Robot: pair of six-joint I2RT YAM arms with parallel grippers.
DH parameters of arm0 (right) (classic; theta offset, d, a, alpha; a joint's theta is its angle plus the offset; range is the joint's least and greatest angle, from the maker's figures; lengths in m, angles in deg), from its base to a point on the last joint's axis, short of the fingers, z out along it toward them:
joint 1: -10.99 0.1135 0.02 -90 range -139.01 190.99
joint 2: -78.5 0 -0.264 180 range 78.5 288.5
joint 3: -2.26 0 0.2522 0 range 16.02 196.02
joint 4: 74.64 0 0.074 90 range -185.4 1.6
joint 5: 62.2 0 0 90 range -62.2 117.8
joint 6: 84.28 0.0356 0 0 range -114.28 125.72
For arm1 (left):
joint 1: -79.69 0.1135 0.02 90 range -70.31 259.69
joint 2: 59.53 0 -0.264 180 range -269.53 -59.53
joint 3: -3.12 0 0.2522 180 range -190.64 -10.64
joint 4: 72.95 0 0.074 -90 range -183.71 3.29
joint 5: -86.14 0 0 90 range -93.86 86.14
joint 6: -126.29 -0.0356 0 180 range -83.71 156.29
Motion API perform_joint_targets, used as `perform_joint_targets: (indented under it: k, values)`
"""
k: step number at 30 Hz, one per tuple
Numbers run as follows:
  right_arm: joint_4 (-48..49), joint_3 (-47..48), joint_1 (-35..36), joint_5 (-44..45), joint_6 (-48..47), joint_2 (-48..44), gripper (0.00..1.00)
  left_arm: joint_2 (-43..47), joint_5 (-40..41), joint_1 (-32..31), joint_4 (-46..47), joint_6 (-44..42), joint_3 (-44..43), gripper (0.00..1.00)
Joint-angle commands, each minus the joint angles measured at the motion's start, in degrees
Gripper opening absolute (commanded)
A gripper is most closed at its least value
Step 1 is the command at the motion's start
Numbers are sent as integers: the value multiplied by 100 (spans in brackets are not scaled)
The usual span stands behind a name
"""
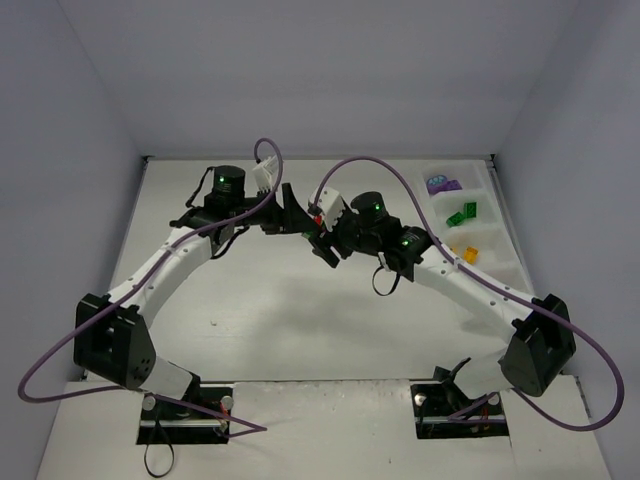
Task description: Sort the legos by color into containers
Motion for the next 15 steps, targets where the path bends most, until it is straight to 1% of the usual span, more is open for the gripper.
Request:
perform_joint_targets:
  k: [1,7,11,13,14,15]
  values:
    - [412,310,52,-95,53,-292,0,6,-158,-63,249,-103,-190,62]
    - [420,354,122,-78,79,-266,0,-135,-307,-125,258,-129,-233,55]
    - [420,363,122,-60,80,-240,0,-197,-387,-143,250,-164,-242,49]
    - [429,345,122,-52,80,-231,0,-214,-396,-143,249,-182,-234,38]
    - [429,337,113,-52,80,-231,0,-197,-396,-134,249,-191,-234,30]
    - [429,328,122,-34,80,-222,0,-197,-404,-143,249,-191,-242,27]
